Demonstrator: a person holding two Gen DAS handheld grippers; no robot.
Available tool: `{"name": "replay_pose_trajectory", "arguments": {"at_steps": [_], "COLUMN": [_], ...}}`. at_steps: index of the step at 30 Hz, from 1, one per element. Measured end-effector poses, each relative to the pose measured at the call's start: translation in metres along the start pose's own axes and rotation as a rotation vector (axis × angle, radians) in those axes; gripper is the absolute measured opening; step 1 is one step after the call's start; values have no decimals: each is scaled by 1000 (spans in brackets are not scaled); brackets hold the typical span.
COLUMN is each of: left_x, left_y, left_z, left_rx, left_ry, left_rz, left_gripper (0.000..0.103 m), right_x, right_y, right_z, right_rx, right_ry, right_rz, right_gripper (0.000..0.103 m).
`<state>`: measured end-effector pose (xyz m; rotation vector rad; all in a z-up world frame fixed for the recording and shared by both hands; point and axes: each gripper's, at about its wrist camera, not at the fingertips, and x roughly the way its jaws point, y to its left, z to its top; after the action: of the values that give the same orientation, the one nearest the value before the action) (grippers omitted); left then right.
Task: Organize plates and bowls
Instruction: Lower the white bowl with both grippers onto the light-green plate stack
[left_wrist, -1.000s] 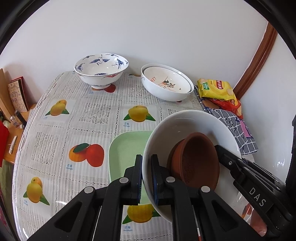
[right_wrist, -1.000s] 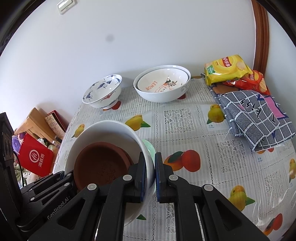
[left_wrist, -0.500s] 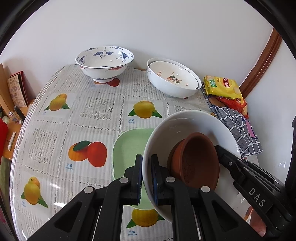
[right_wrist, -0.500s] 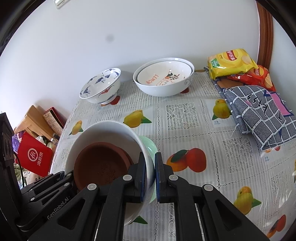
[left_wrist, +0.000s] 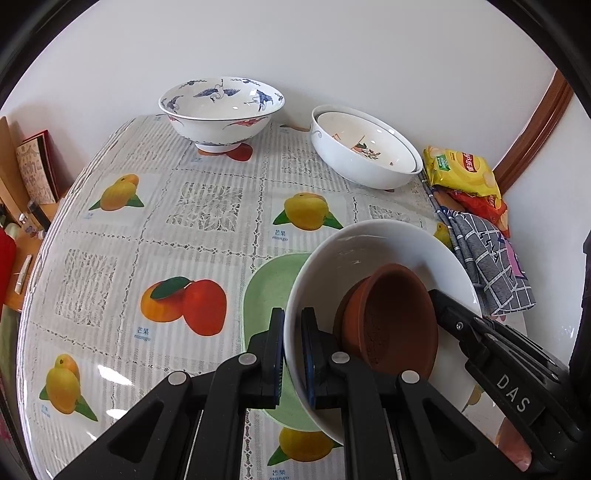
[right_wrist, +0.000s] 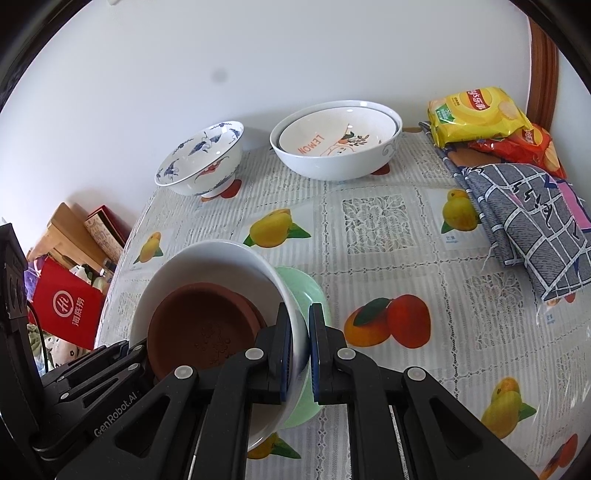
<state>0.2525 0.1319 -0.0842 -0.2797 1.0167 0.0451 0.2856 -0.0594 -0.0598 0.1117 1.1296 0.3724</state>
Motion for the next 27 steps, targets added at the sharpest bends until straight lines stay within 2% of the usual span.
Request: {"name": "replay_pose_trajectory", "arguments": {"at_steps": [27], "left_x": [38], "left_y": [15], "left_z": [5], "left_rx": [-28], "left_ry": [56], "left_rz": [6], "left_gripper": [9], "right_x": [45], "right_y": [-2], "right_z": [2], "right_rx": [6], "right_ry": [70], "right_rz": [0], "right_gripper": [9]}}
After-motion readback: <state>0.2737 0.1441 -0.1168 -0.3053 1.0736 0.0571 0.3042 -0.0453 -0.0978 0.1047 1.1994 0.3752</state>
